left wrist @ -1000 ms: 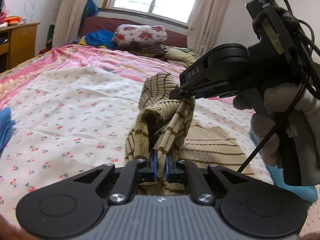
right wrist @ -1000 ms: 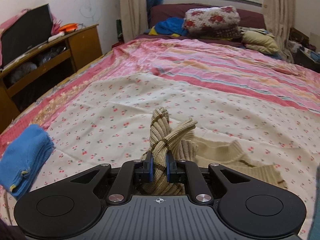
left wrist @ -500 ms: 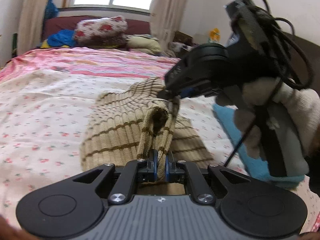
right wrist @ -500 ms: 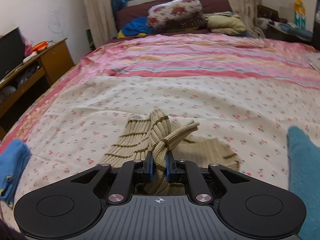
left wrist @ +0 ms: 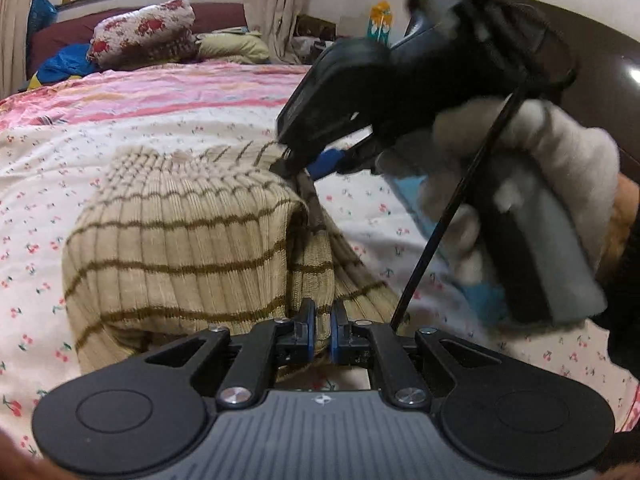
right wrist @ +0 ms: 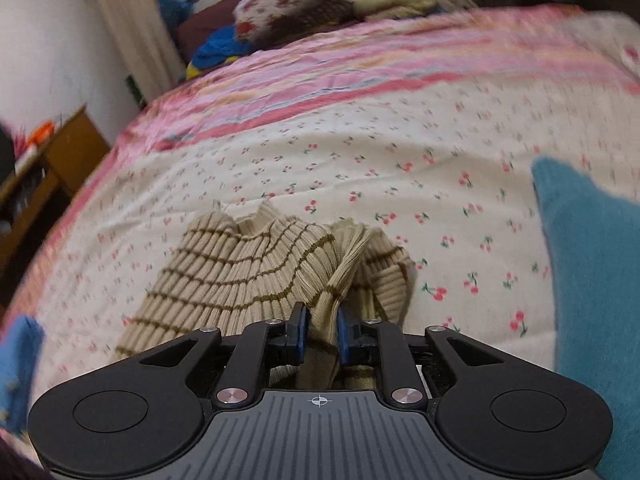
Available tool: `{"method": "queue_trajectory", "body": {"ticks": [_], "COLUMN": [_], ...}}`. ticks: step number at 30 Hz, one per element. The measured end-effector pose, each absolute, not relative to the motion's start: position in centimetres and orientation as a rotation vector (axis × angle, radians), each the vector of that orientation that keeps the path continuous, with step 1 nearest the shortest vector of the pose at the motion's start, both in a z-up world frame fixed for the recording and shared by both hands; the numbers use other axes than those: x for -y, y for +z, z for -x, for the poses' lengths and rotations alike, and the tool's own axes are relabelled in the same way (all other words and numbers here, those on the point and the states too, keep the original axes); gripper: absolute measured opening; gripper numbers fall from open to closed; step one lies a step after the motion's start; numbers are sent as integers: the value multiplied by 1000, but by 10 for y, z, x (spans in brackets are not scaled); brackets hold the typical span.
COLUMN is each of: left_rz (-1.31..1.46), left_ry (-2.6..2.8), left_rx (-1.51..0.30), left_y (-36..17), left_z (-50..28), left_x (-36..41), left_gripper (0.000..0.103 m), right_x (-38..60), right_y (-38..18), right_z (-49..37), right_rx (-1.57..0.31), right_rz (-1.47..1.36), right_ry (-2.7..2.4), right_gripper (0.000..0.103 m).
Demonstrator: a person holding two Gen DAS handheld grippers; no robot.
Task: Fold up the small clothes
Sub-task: 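Lift the gripped sweater side with both grippers and fold it over, then lower the folded side onto the sweater with both grippers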
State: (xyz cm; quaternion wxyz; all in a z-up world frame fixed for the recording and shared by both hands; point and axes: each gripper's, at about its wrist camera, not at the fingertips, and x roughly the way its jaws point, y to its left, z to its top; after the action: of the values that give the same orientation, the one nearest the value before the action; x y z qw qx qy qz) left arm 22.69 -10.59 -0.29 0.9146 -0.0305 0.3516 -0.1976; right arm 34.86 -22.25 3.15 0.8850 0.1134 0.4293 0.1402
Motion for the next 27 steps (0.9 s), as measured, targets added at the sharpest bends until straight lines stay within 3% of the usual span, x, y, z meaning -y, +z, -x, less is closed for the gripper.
{"method": "queue_trajectory", "body": {"ticks": [3, 7, 12, 13, 16, 22, 27], "left_rz": [72, 38, 33, 32, 33, 59, 95], "left_ry": [-411, -416, -411, -411, -412, -442, -483], "left_rx": [-730, -721, -724, -726, -721, -677, -745], "left_y": [-4, -4, -8, -8, -3, 12, 5], "left_z": [-230, -229, -225, -225, -225, -220, -224], "left_x": [102, 109, 110, 111, 110, 110, 116], "left_gripper": [14, 14, 15, 15, 15, 15, 15], "right_x": [232, 232, 218, 215, 203, 226, 224], "right_y": [37, 41, 33, 31, 37, 46, 23], "right_z": [-345, -342, -346, -346, -344, -348, -351], "right_rx": [-886, -903, -945, -946, -911, -865, -909], "right_rz": [-286, -326, -273, -265, -172, -219, -141], "right_ry": [320, 391, 374, 367, 339, 328, 274], "right_gripper": [20, 39, 42, 42, 14, 10, 12]}}
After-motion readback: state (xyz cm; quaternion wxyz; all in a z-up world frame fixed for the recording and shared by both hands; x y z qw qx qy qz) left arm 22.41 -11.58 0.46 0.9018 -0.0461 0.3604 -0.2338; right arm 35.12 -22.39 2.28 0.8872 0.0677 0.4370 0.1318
